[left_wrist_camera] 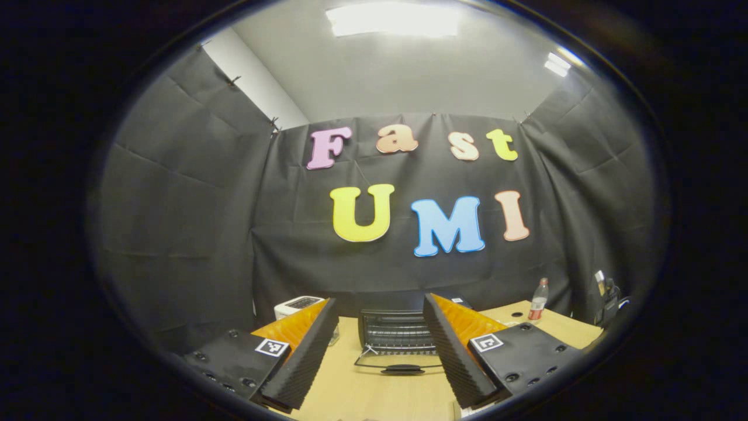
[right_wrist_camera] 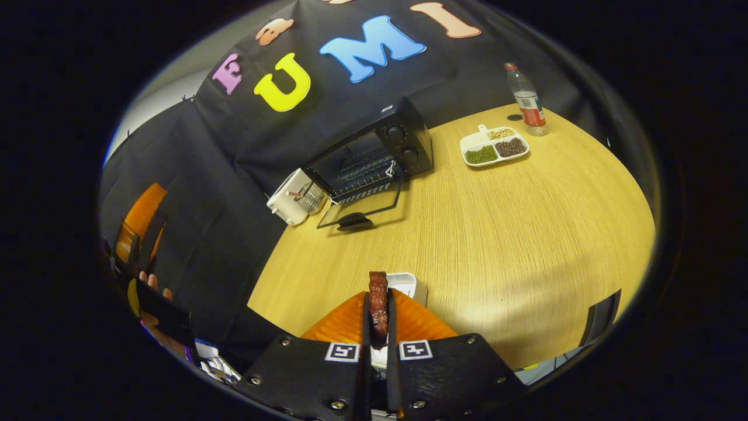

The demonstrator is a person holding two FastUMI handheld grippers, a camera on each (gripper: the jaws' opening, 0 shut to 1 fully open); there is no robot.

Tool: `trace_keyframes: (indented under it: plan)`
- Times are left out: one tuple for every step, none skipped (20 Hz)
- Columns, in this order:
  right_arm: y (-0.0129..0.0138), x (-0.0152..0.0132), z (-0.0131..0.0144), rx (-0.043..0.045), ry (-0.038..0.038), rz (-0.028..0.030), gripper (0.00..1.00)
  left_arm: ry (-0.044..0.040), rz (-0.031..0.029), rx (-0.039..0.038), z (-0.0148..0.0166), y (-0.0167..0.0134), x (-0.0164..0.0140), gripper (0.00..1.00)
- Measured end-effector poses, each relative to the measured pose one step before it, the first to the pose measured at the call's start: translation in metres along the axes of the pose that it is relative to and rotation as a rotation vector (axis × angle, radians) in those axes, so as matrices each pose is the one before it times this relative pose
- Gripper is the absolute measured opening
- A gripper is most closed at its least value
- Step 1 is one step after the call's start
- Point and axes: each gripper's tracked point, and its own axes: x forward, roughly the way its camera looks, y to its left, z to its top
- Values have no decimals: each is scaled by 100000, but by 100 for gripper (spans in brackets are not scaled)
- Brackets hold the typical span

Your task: Open the electric oven with the left hand, put the food in, and close the electric oven.

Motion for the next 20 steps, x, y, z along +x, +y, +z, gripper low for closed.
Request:
trace_keyframes:
  plan:
    - [384, 132, 1072, 337, -2372, -213, 10, -312, -735, -744, -53, 87, 640, 100]
    - [403, 259, 1202, 366, -2443, -6, 10, -147, -688, -481, -201, 148, 710, 97]
    - [540, 358, 1033, 941, -2455, 215, 11, -117, -711, -250, -191, 217, 799, 97]
    - [596, 607, 1145, 1084, -2534, 510, 10, -322, -508, -22, -146, 251, 680, 97]
    - [538, 606, 880, 1042, -1456, 387, 10, -6, -472, -10, -166, 358, 753, 100]
    - [557, 738, 836, 734, -1504, 317, 10, 189, -479, -114, -338, 384, 832, 100]
    - [587, 844, 778, 80, -1393, 504, 10, 230, -586, -331, -275, 333, 825, 100]
    - [394, 970, 730, -81, -1333, 60, 10, 301, -349, -427, -318, 455, 771, 100]
    - [393, 973, 425, -364, -629, 28, 10, 351, -308, -356, -263, 601, 788, 100]
    - [355, 1000, 457, -148, -717, 17, 10, 227, 46, -180, -160, 684, 660, 100]
    - [289, 1099, 410, 176, -551, 20, 10, -52, 145, 25, -147, 760, 715, 100]
    - [336, 1214, 364, 437, -263, 317, 10, -13, 411, 247, -195, 752, 637, 97]
    - [411, 1015, 301, 552, -384, 462, 10, -21, 369, 215, -120, 771, 627, 97]
    - [304, 1079, 345, 475, -523, 299, 10, 67, 498, 193, -194, 752, 456, 97]
    - [269, 1071, 355, 259, -866, 179, 10, 177, 287, 178, -131, 692, 503, 97]
    - [263, 1071, 542, -21, -1867, -70, 10, 182, 223, 199, -248, 693, 524, 97]
    - [276, 1082, 304, -175, -1374, -96, 10, 320, 287, 267, -295, 633, 500, 100]
    - [245, 1028, 136, 77, -556, 96, 10, 417, 410, 154, -320, 723, 365, 100]
    - [229, 1131, 23, 217, -234, 97, 10, 585, 564, -170, -161, 769, 416, 100]
    - [264, 1066, 130, 153, -416, 235, 10, 361, 490, -451, -344, 691, 252, 100]
